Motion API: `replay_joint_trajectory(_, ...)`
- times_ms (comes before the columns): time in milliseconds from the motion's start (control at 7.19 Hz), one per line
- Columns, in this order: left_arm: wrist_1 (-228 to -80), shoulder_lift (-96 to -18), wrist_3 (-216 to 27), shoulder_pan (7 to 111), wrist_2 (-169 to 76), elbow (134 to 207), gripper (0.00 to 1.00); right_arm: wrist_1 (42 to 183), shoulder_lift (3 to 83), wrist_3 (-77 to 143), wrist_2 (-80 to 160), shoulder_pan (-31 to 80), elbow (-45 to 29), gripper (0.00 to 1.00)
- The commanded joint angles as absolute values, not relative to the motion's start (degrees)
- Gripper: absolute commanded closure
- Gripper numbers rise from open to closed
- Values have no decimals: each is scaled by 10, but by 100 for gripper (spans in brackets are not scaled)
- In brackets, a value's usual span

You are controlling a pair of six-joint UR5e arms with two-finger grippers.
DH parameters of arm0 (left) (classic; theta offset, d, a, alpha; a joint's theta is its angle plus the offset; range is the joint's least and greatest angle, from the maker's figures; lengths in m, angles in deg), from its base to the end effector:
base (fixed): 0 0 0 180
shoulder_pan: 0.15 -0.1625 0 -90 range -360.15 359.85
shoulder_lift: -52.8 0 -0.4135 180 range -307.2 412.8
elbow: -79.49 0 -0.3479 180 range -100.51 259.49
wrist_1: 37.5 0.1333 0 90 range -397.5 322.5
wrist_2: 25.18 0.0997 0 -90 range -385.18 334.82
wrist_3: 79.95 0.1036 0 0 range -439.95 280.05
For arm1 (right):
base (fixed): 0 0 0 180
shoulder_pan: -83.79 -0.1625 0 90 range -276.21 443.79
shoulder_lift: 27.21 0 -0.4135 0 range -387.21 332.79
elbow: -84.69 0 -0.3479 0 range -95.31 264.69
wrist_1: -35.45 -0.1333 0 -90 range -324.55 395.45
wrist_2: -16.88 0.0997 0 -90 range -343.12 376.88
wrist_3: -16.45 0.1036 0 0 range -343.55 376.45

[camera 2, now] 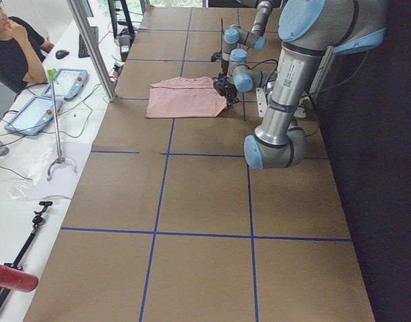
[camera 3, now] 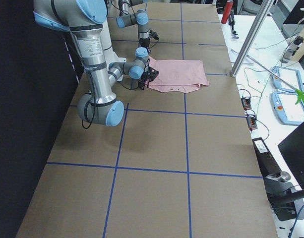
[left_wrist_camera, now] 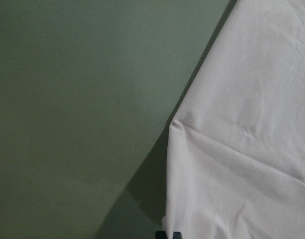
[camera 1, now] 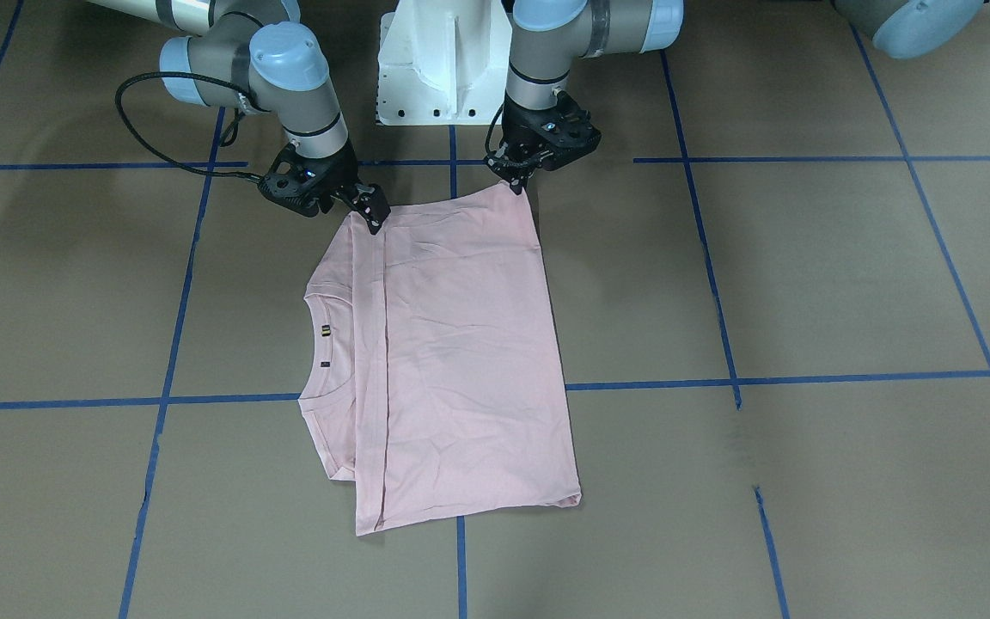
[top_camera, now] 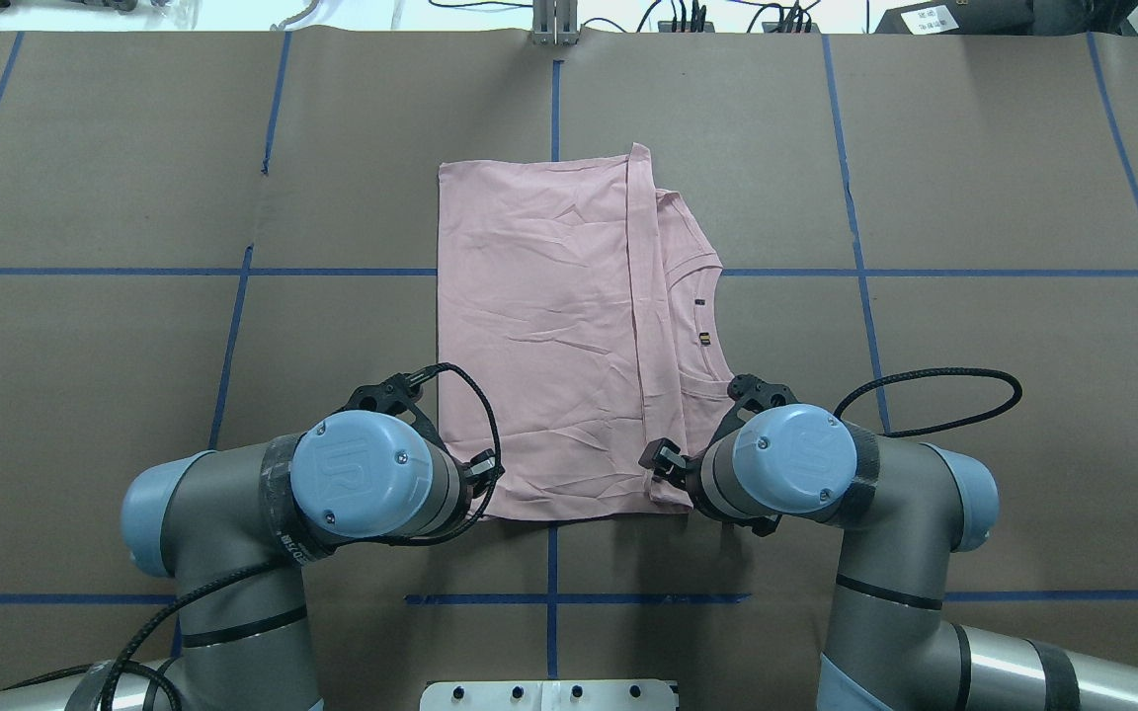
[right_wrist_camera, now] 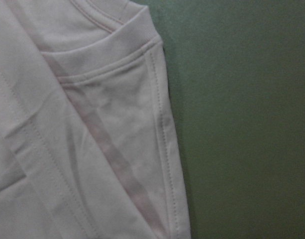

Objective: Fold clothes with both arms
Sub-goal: 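Pinch the two near corners of the shirt with both grippers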

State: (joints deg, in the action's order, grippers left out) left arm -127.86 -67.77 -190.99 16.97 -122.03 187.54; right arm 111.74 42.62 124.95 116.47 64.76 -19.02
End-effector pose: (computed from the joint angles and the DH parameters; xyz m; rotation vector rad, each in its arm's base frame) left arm 0.5219 -0.2873 0.2498 -0.1434 0.8621 -0.5728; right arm -0.5049 -0.2969 0.3520 -0.1558 -0.8404 0.5458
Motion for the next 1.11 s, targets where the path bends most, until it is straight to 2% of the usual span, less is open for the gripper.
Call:
replay_joint_trajectory(0, -1279, -677, -1910, 170, -1220, 1876, 100, 1120, 426, 1250, 1166, 645, -196, 15)
replay_joint_trajectory(278, -1279, -677, -1910, 170, -1220, 1876, 100, 1169, 424, 1247, 1170, 638, -228, 15)
replay_joint_trajectory(973, -1280, -677, -1910, 169, -1221, 1876, 100, 1168, 423, 1243, 1169, 642, -215, 13)
